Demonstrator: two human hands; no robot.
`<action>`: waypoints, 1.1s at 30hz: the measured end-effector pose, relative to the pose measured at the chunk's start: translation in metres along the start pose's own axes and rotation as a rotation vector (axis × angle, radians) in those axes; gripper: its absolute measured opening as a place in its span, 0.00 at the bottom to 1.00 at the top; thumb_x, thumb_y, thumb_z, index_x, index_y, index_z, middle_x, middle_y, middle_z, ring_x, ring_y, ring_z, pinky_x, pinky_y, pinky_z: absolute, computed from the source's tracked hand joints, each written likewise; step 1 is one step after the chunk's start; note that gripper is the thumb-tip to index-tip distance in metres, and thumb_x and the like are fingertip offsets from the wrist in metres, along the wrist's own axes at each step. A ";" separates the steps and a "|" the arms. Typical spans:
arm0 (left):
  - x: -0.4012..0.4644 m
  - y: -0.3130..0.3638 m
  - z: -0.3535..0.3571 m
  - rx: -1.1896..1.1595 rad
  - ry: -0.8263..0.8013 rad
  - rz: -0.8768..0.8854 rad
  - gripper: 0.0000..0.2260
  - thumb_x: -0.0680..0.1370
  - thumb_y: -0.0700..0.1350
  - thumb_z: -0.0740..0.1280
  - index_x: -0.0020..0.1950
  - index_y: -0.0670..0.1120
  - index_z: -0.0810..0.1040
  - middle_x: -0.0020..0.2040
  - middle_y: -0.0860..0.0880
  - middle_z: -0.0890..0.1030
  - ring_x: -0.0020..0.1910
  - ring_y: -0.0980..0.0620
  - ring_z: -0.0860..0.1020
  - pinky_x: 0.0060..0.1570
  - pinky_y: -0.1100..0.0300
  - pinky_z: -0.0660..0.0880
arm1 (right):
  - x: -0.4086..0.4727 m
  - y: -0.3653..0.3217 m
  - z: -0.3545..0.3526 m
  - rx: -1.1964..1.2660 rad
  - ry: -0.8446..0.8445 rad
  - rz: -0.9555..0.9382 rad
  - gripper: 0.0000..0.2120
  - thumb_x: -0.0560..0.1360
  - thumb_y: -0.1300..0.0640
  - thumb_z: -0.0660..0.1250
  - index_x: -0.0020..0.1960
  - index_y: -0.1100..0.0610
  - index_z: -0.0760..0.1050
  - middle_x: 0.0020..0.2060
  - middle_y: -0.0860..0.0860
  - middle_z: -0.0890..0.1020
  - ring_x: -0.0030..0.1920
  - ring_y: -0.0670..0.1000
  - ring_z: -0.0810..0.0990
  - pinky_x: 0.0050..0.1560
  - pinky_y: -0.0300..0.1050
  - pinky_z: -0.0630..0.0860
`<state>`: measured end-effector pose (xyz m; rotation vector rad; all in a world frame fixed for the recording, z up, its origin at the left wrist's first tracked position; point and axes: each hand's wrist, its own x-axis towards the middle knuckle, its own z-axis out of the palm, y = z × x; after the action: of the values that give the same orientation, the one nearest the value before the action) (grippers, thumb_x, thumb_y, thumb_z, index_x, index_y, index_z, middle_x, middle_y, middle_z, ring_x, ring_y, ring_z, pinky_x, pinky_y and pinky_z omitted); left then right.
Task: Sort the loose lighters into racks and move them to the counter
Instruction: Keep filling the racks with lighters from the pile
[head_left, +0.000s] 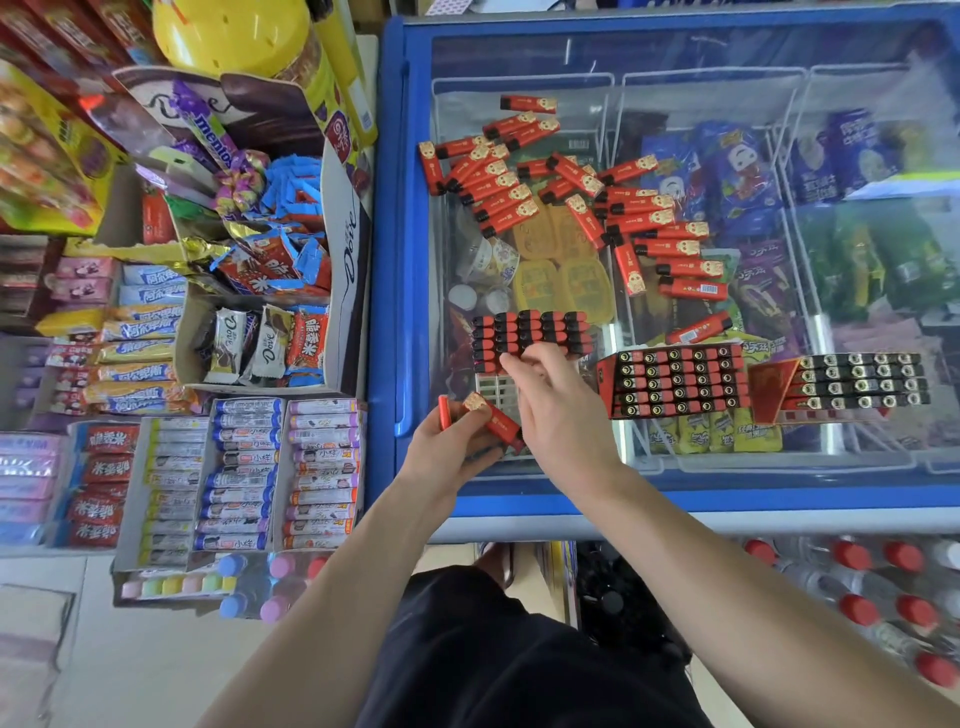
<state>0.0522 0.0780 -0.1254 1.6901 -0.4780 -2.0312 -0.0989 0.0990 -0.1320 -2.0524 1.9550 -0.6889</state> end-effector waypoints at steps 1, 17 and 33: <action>-0.001 0.001 0.000 -0.026 -0.011 -0.002 0.04 0.83 0.43 0.70 0.53 0.44 0.78 0.53 0.41 0.88 0.52 0.46 0.87 0.59 0.50 0.82 | -0.002 0.001 0.000 -0.031 -0.019 -0.011 0.24 0.74 0.71 0.71 0.69 0.61 0.77 0.59 0.58 0.77 0.49 0.56 0.81 0.33 0.48 0.81; -0.004 0.001 0.010 -0.272 -0.062 -0.082 0.03 0.82 0.41 0.71 0.52 0.41 0.81 0.51 0.41 0.87 0.49 0.48 0.87 0.47 0.59 0.84 | -0.017 -0.012 -0.024 0.747 -0.139 0.781 0.07 0.78 0.59 0.72 0.54 0.55 0.77 0.46 0.51 0.83 0.41 0.46 0.84 0.42 0.41 0.80; -0.001 -0.006 0.010 0.045 0.003 -0.092 0.11 0.86 0.47 0.60 0.54 0.42 0.77 0.36 0.47 0.78 0.33 0.51 0.76 0.43 0.55 0.80 | 0.001 0.011 -0.019 0.189 0.093 0.229 0.08 0.77 0.68 0.69 0.55 0.61 0.79 0.52 0.52 0.80 0.38 0.49 0.79 0.40 0.49 0.80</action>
<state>0.0418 0.0830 -0.1256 1.7716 -0.4558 -2.0971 -0.1179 0.1003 -0.1204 -1.6835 2.0459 -0.8916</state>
